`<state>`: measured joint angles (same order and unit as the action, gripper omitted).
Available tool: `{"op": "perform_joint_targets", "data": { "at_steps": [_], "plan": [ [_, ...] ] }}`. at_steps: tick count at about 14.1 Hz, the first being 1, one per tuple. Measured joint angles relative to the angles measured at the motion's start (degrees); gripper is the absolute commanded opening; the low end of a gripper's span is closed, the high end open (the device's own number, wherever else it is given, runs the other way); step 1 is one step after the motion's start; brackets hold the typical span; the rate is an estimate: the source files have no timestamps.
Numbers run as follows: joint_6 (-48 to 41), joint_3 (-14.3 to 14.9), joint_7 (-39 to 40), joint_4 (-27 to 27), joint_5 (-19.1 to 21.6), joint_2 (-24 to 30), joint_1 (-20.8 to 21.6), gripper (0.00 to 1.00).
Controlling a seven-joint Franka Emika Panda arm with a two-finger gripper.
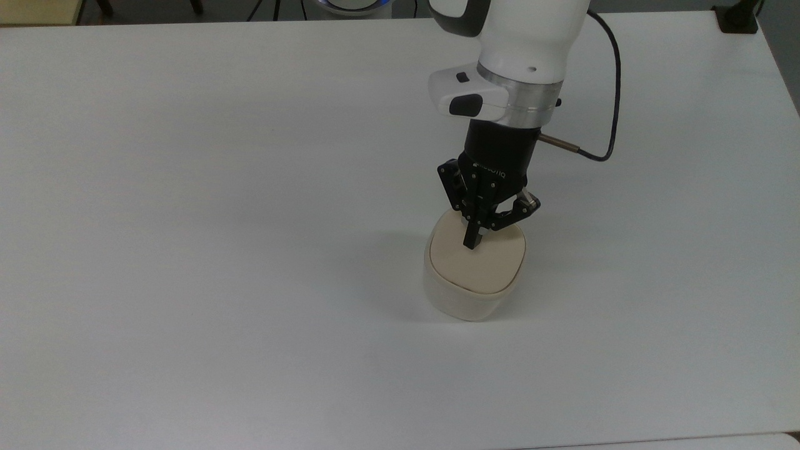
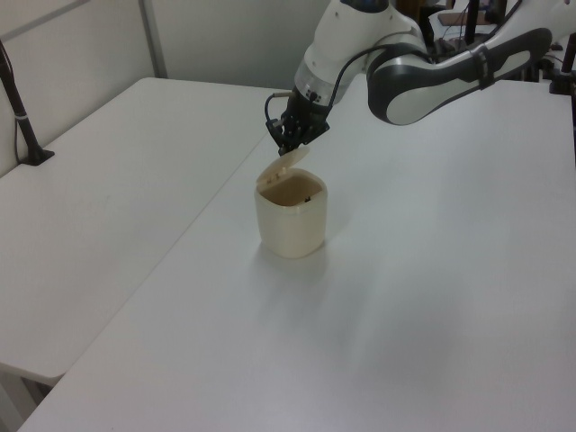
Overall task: Close the trash bin
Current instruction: 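Push the raised lid down onto the bin rim with the gripper, then press the gripper on the closed lid to seat it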
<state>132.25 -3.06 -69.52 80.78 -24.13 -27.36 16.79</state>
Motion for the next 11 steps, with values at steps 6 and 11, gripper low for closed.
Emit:
{"op": "perform_joint_targets", "data": {
  "at_steps": [6, 11],
  "plan": [
    [0.0, -0.3, 0.9, 1.2, -1.2, -1.5, 1.0, 0.0],
    [0.0, -1.3, 4.4, 3.0, -1.6, -1.5, 2.1, 0.0]
  ]
}}
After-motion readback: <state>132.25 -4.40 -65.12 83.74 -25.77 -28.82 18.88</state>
